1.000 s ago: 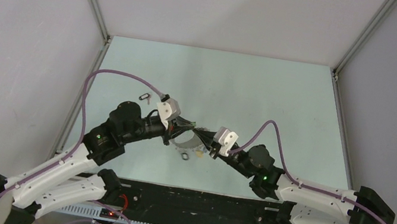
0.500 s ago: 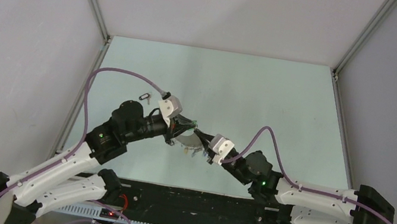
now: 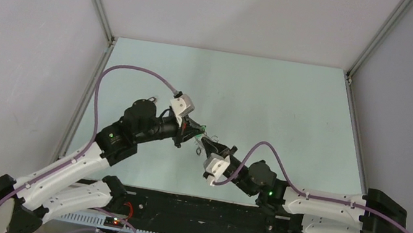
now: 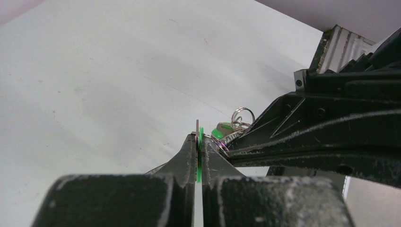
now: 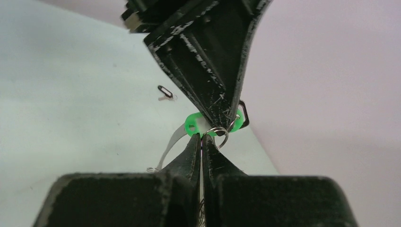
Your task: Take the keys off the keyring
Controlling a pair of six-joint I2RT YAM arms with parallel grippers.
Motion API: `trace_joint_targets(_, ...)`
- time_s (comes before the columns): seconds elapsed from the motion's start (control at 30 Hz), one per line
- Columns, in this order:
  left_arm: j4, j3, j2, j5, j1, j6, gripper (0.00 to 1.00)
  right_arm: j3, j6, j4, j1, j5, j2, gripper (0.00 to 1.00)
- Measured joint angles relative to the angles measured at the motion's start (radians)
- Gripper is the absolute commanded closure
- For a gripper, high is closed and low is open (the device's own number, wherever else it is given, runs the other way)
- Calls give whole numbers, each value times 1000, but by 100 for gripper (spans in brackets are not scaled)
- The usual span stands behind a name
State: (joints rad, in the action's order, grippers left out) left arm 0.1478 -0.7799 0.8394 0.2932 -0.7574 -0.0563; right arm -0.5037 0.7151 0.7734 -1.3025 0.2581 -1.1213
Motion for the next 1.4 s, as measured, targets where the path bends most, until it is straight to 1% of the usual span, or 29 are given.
trace_joint_targets(0.1,19,-1,16,25,10,-13,100,0,103,-53,-5,-17,0,100)
trace_joint_targets(0.13,27,-2,21,32,11,-15,100,0,134,-69,-7,-21,0,97)
trace_joint_targets(0.17,36,-2,25,36,11,-16,100,0,180,-95,-10,-27,0,85)
trace_joint_targets(0.2,44,-2,27,40,11,-16,100,0,210,-113,-12,-31,0,78)
trace_joint_targets(0.23,51,-2,30,44,12,-16,100,0,230,-127,-14,-33,0,66)
trace_joint_targets(0.3,59,-2,33,47,13,-17,100,0,264,-156,-19,-48,2,60)
trace_joint_targets(0.4,60,-2,33,49,13,-16,100,0,246,-200,-15,-80,19,60)
trace_joint_targets(0.47,56,-2,32,47,14,-13,100,0,170,-240,7,-136,61,60)
trace_joint_targets(0.6,55,-2,24,24,22,5,100,0,-95,-266,93,-282,175,61)
trace_joint_targets(0.73,53,-2,10,13,23,21,100,-2,-359,-267,186,-381,220,61)
trace_joint_targets(0.93,48,-2,3,5,24,31,100,-2,-669,-267,255,-451,226,68)
trace_joint_targets(1.03,47,-2,0,6,24,31,100,-2,-789,-263,309,-464,227,68)
trace_joint_targets(1.17,42,-2,-6,8,24,31,100,-2,-874,-252,358,-479,226,69)
trace_joint_targets(1.4,26,-2,-13,28,24,31,100,-2,-917,-217,395,-531,194,70)
